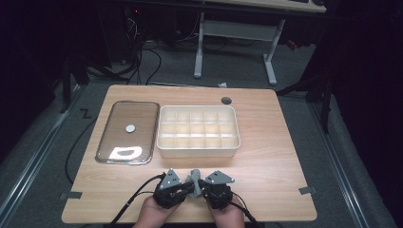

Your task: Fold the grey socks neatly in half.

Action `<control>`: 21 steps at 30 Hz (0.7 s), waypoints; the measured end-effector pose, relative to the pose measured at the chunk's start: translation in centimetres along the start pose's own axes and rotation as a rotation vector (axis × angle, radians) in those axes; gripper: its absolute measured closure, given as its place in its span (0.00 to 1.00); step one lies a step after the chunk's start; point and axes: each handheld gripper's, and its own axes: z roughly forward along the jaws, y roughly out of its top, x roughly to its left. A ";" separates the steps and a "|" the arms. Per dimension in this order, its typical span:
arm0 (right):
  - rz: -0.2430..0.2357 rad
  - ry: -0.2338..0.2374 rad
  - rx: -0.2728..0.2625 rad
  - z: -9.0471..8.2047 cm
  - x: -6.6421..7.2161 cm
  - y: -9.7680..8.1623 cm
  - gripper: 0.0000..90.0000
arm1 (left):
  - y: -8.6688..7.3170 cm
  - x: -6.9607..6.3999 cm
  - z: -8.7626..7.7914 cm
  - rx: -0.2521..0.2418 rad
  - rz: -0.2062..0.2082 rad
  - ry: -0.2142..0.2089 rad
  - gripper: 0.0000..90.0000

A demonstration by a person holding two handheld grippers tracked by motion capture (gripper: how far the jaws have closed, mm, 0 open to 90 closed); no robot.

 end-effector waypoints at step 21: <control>-0.019 0.008 0.002 -0.3 0.4 0.2 1.00 | -0.7 0.7 -1.2 0.090 0.001 0.118 0.94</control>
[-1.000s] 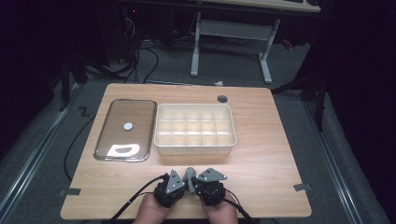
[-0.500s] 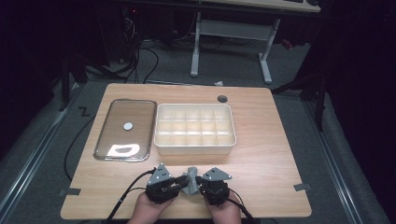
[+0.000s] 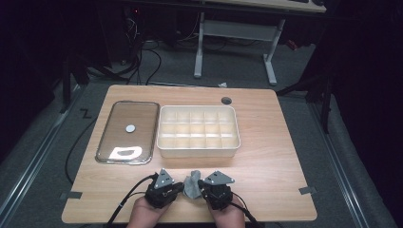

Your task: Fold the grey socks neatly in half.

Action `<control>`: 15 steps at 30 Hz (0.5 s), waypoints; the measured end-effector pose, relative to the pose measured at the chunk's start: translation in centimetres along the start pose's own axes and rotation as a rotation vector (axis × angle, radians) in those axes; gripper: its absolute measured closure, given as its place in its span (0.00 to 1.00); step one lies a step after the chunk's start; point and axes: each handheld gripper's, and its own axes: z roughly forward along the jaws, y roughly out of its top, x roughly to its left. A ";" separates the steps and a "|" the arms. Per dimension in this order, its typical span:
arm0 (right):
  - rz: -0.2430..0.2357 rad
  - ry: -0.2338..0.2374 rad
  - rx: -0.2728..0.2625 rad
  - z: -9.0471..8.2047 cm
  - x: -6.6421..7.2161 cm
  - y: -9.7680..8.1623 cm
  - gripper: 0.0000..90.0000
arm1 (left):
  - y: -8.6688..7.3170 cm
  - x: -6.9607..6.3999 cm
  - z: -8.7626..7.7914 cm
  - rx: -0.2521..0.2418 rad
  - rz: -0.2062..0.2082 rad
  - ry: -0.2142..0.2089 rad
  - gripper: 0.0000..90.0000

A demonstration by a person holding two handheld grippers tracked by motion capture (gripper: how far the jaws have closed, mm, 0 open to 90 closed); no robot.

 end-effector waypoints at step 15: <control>-0.051 -0.054 0.020 0.5 0.2 0.8 1.00 | 1.1 -1.5 1.9 0.002 0.049 -0.044 0.98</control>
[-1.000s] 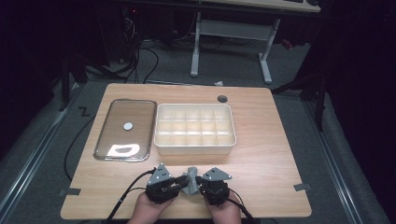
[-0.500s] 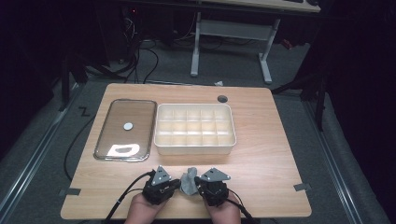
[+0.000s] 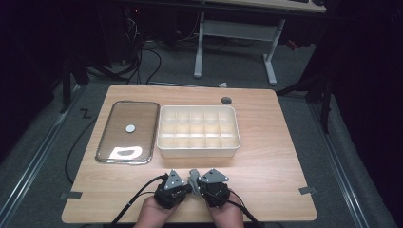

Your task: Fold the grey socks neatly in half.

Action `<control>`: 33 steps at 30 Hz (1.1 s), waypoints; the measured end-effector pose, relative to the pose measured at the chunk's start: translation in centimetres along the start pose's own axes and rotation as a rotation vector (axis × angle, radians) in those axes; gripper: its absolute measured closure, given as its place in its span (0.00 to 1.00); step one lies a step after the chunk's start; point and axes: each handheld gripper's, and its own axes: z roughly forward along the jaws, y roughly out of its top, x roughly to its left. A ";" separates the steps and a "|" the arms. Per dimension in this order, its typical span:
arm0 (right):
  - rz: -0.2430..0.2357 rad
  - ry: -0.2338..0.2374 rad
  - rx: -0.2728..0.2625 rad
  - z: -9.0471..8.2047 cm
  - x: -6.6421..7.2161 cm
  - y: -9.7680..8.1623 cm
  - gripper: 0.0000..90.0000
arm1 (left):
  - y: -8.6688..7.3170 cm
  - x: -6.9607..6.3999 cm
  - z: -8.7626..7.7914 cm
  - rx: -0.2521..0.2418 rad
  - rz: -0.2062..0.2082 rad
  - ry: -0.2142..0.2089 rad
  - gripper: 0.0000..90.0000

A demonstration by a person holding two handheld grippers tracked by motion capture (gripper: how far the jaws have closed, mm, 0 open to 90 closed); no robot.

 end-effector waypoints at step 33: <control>-0.020 0.048 -0.053 1.1 0.9 -1.9 1.00 | 2.2 0.9 -2.7 -0.185 -0.007 0.005 1.00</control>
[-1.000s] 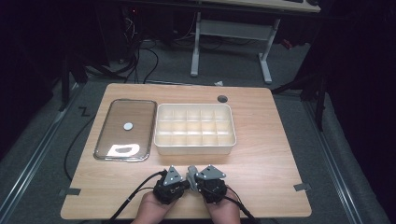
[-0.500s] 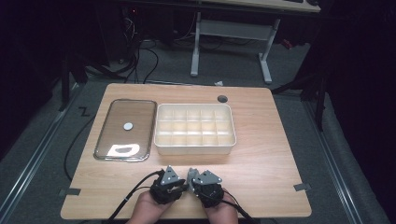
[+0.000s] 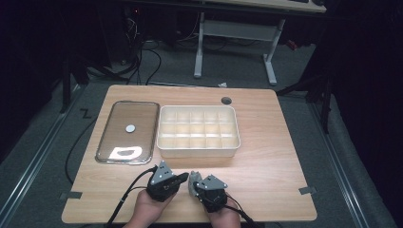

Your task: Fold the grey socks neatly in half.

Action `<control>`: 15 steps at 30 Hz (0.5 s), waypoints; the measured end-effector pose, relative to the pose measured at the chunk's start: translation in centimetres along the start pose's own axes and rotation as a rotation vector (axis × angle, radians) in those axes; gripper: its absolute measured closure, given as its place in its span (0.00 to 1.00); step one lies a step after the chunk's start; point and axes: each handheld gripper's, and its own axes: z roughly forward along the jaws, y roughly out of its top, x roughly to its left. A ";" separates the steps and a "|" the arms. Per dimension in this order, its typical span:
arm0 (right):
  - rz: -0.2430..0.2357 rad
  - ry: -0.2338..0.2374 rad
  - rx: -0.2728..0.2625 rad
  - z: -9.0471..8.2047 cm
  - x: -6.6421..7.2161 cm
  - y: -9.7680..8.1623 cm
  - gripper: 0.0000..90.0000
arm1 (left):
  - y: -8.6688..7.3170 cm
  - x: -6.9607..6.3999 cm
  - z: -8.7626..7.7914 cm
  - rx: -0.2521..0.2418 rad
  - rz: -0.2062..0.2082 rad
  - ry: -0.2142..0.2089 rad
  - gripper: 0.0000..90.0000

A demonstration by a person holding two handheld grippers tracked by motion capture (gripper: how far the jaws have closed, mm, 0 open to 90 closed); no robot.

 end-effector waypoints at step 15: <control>0.016 0.021 -0.036 -0.1 -0.2 -0.6 1.00 | -0.9 0.5 3.6 0.067 0.005 0.007 1.00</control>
